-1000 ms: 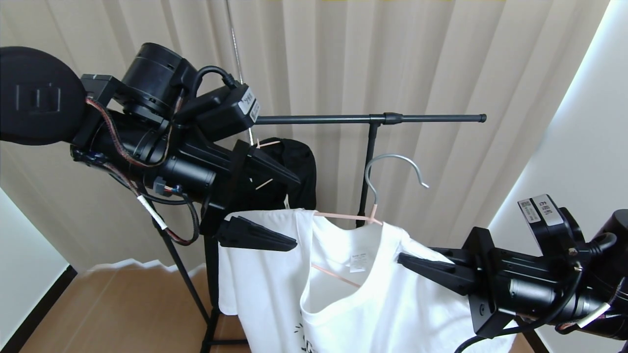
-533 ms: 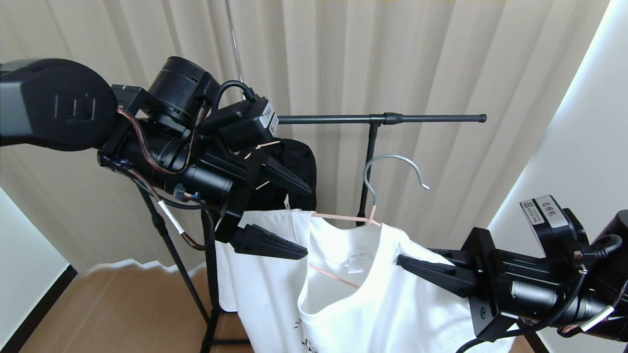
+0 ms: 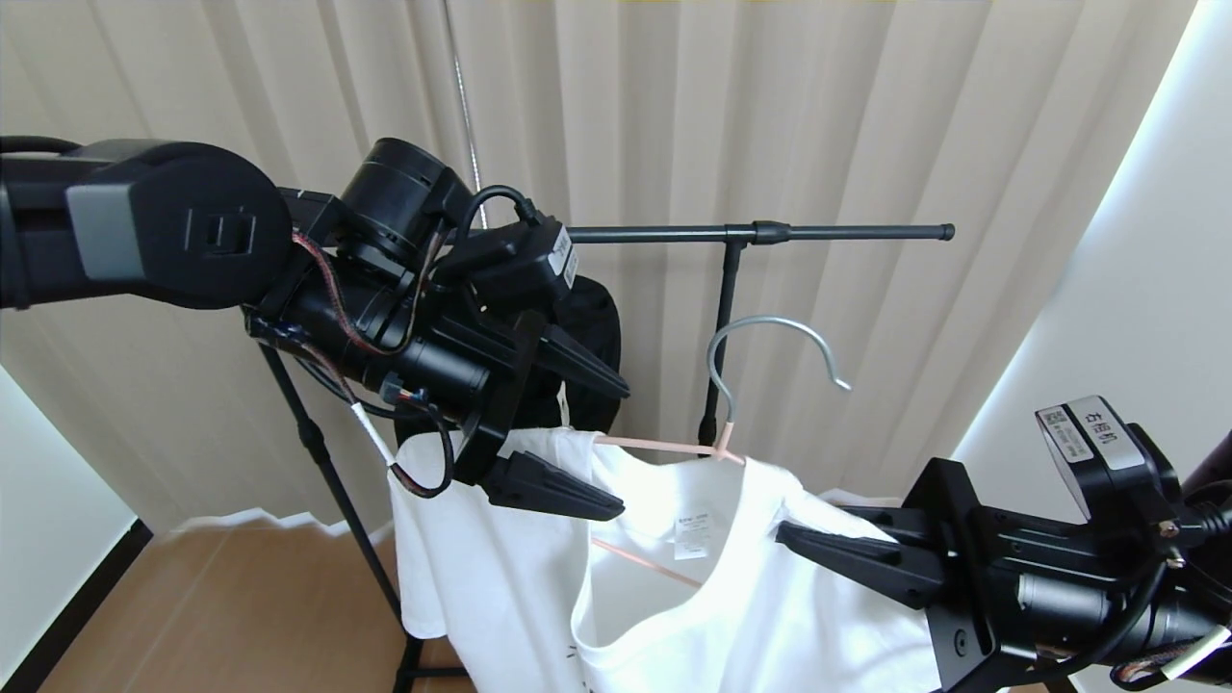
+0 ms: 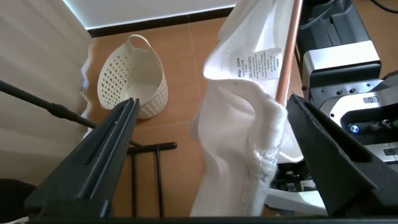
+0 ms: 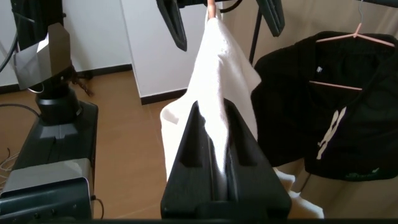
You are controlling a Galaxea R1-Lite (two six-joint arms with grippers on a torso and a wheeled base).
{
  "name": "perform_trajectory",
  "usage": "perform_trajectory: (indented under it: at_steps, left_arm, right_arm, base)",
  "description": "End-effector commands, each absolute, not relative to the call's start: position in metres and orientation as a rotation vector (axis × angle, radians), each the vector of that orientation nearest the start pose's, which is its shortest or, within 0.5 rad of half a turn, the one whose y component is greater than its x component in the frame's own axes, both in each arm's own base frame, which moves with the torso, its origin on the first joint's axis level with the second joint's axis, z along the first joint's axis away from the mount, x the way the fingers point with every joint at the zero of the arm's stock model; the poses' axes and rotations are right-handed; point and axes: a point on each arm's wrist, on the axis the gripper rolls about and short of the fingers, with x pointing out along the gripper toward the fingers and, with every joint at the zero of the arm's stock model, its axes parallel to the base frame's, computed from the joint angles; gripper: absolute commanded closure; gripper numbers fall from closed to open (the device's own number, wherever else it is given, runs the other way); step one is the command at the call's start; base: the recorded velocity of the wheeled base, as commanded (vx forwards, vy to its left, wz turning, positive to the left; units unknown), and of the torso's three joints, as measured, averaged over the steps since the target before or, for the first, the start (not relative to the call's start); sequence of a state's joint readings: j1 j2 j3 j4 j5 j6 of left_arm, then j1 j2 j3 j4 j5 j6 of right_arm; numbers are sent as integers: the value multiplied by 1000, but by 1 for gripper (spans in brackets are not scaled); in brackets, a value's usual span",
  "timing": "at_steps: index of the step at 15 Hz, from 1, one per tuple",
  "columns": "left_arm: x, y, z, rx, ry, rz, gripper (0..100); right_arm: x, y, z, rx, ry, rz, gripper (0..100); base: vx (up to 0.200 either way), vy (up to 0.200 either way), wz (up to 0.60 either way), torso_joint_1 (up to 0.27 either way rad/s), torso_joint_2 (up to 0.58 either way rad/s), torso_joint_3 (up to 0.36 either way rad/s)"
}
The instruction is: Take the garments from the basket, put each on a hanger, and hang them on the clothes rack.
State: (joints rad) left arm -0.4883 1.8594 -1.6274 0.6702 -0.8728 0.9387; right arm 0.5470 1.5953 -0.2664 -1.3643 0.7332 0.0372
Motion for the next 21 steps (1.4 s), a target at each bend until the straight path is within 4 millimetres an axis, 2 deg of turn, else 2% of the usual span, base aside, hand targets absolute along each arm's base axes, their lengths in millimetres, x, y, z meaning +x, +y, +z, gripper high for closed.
perform_trajectory:
  at_steps: [1, 7, 13, 14, 21]
  left_arm:
    - [285, -172, 244, 547, 289, -1586, 0]
    - [276, -175, 242, 551, 294, -1612, 0]
    - [267, -171, 248, 563, 271, -1617, 0]
    - [267, -171, 247, 562, 273, -1618, 100]
    - [264, -170, 247, 563, 273, -1621, 100]
  right_arm:
    - [177, 126, 154, 27, -25, 1284, 100]
    - [175, 126, 156, 26, -35, 1286, 100]
    - [176, 126, 156, 26, -35, 1285, 100]
    - [176, 126, 156, 26, -35, 1285, 100]
    - [174, 126, 158, 20, -47, 1292, 100]
  base:
    - [0, 0, 0, 0, 0, 0]
    - [0, 0, 0, 0, 0, 0]
    - [0, 0, 0, 0, 0, 0]
    - [0, 0, 0, 0, 0, 0]
    - [0, 0, 0, 0, 0, 0]
